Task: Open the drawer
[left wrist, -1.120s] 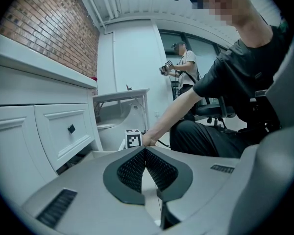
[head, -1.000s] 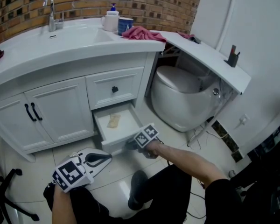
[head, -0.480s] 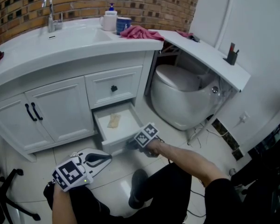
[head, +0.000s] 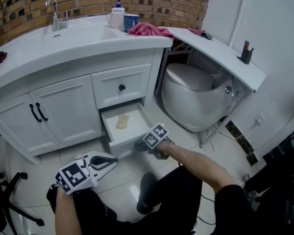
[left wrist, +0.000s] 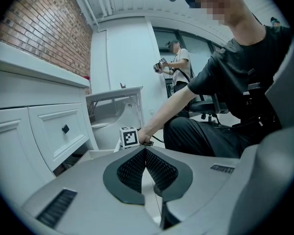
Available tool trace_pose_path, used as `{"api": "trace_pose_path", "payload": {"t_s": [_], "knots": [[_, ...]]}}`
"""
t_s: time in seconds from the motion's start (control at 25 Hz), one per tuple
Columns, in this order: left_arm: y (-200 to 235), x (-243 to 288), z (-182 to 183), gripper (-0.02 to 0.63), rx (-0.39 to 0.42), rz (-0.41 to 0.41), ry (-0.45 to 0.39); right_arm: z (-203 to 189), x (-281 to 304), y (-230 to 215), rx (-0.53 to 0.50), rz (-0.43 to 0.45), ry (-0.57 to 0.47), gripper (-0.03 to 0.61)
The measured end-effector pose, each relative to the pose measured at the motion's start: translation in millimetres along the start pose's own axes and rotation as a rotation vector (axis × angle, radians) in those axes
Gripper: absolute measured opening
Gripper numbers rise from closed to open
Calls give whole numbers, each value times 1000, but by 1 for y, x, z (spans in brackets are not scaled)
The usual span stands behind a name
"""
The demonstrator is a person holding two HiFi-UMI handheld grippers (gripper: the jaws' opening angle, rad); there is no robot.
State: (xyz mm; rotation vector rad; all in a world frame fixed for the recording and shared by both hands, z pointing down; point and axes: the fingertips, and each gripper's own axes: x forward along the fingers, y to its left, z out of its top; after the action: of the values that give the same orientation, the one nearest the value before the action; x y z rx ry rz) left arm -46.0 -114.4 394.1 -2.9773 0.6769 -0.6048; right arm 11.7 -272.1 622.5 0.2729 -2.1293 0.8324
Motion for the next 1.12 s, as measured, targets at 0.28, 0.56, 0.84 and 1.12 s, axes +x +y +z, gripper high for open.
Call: {"api": "trace_pose_path", "payload": {"t_s": [0.28,0.56,0.84,1.12], "knots": [[-6,-4,-2,3,28,-9,17,0,-2,0,-32,-6,-2,129],[-13,-23,7,3,14,-12,-37,0,0,3,-63,-18,18,129],[-19,-32,7,3,-61,12,-98,0,-1,2,-86,-24,24,124],[-12,-33,7,3,-109,40,-123,9,-17,3,-103,-27,-33,126]]}}
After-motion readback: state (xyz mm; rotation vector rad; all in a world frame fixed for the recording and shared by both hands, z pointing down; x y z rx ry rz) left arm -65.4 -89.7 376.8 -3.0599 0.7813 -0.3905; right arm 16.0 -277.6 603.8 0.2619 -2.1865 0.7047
